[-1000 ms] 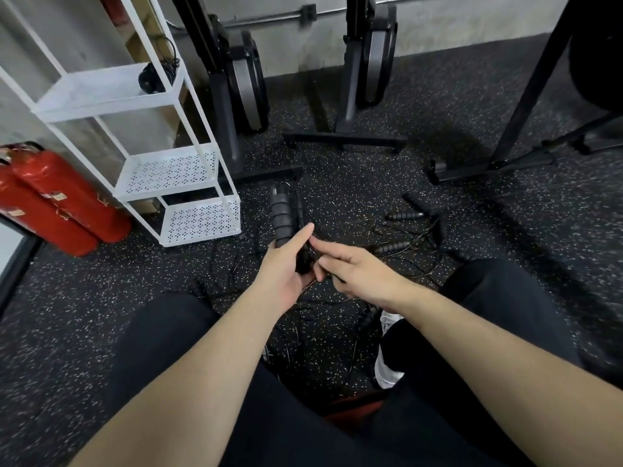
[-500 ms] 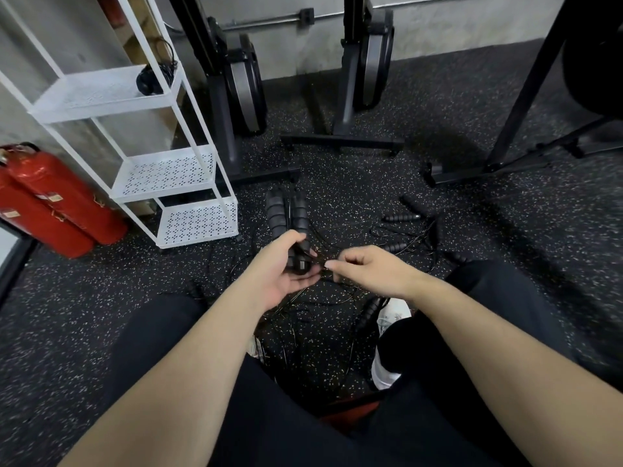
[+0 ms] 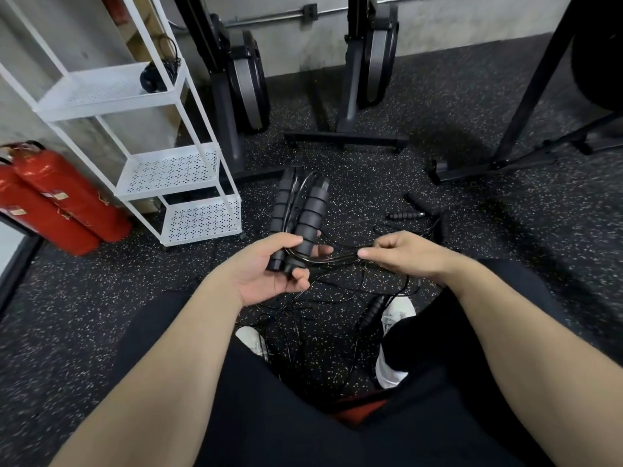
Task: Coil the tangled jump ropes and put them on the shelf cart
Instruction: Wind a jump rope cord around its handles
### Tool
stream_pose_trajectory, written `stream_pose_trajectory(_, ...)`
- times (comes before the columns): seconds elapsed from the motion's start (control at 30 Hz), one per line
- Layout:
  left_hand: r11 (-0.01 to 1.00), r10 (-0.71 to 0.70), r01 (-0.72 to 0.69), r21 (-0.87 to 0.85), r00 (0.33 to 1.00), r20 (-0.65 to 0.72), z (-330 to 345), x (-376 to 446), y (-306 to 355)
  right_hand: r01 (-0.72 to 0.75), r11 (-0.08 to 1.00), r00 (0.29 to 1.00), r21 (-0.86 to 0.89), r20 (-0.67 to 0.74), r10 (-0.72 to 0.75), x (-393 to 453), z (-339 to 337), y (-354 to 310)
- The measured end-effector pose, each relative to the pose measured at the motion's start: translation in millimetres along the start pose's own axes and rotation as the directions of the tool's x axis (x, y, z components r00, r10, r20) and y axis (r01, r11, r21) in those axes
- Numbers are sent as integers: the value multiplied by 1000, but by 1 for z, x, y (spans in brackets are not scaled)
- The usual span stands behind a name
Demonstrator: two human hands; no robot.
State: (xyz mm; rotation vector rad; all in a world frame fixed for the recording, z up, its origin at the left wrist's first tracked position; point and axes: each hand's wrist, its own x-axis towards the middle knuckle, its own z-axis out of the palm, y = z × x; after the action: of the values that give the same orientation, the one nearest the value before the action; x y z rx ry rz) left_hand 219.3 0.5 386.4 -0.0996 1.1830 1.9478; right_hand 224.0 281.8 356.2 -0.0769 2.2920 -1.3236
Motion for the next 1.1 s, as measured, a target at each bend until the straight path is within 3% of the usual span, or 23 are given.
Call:
stream_pose_trajectory(0.07, 999, 35, -34, -11, 999, 28, -4, -2, 3, 35, 989, 989, 146, 134, -55, 0, -5, 3)
stream_pose_trajectory(0.13, 999, 51, -51, -6, 997, 51, -6, -5, 5, 63, 982, 985, 176, 148, -90, -1, -5, 4)
stream_pose_trajectory(0.27, 958, -22, 9, 286, 999, 42, -1, -5, 2, -16, 1000, 998, 4, -67, 16, 6, 1, 4)
stream_pose_trajectory(0.43, 770, -220, 142, 622, 974, 51, 10, 12, -14, -95, 994, 974, -61, -211, 80, 16, 3, 6)
stream_pose_trajectory(0.63, 364, -256, 212, 907, 959, -122, 27, 27, -25, -84, 995, 966, -52, -251, 68, 16, 9, 1)
stream_pose_trajectory(0.8, -30, -286, 293, 956, 914, -289, 37, 36, -44, -38, 998, 982, -40, -185, 30, 12, 25, -6)
stream_pose_trajectory(0.87, -117, -252, 341, 933, 898, -360, 34, 39, -54, -4, 998, 985, -63, -172, -7, 9, 39, -9)
stream_pose_trajectory(1.0, -88, -147, 451, 888, 876, -459, 24, 48, -57, 50, 989, 974, -142, -211, -80, 6, 57, -21)
stream_pose_trajectory(1.1, 64, -111, 505, 861, 861, -496, 14, 50, -55, 99, 982, 982, -164, -144, -123, 2, 68, -27)
